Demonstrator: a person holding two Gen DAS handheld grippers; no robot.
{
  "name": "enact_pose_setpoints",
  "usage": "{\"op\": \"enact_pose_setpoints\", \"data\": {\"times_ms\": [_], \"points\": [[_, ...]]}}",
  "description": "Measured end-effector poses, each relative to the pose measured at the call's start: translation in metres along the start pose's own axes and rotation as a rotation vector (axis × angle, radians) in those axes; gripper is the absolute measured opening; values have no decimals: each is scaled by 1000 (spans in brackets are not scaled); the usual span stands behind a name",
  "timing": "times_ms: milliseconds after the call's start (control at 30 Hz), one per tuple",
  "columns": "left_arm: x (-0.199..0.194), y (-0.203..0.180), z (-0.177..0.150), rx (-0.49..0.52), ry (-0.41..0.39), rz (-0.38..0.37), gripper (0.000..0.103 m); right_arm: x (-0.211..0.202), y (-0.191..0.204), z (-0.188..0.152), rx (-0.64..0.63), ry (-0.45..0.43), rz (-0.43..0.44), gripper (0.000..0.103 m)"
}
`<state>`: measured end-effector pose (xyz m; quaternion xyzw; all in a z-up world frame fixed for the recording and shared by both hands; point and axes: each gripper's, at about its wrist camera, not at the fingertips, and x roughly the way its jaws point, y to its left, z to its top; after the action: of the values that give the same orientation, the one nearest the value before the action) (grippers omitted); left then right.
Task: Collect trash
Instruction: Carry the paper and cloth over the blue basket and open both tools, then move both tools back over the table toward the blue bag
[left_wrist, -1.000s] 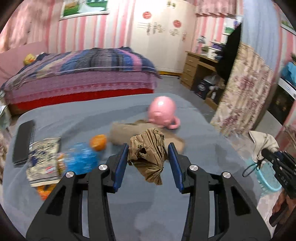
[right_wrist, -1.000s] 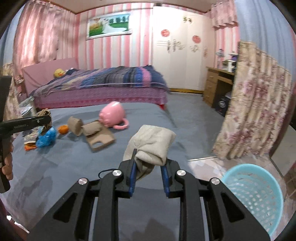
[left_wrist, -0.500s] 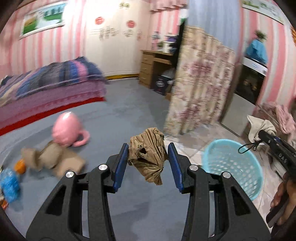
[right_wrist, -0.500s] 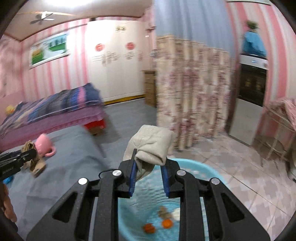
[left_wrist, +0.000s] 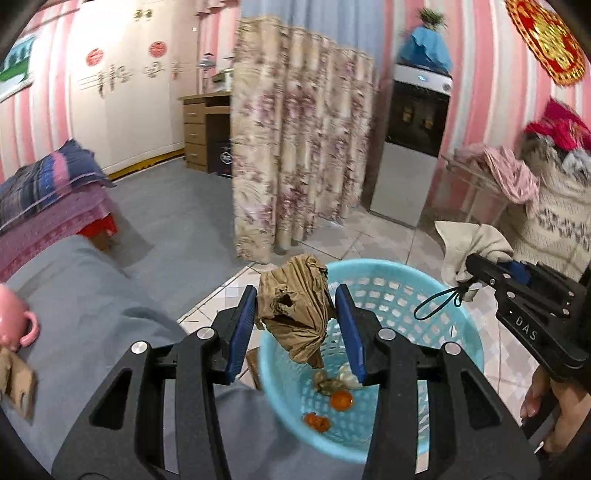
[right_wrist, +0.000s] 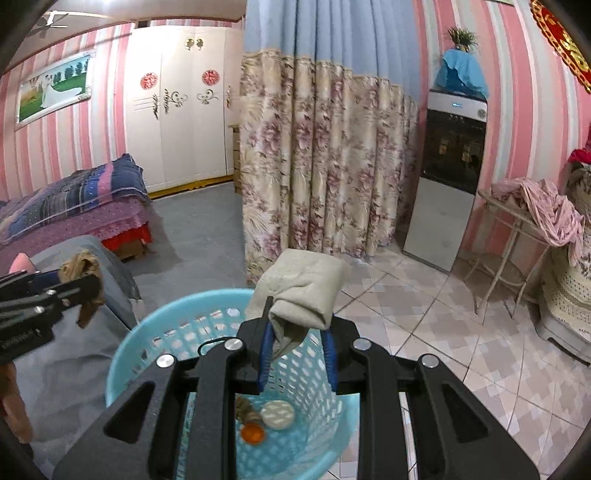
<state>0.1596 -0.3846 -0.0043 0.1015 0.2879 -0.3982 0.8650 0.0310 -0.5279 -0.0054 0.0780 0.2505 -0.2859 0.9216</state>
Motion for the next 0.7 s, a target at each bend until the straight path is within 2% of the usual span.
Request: {"op": "enact_pose_setpoints", "data": {"times_ms": [267,333,400,467,600,700], "points": [[44,-10,-10,8,55,4,45,9,-2,-10,-1,18,-12,24],[47,-3,-11,3,60,25,50,11,-1,-11,-4,26,-13,24],[47,0,-10,5,65,47,74,14,1,-13,-3,35,-8,24],[42,7,-10,4,53,77,84,17,3,-13,0,45,-7,24],[31,25,-7,-21,39,85,87,18,5,-14,8,49,-4,24],[27,35,-6,-23,26,125,89,22,10,-15,3,59,-2,24]]}}
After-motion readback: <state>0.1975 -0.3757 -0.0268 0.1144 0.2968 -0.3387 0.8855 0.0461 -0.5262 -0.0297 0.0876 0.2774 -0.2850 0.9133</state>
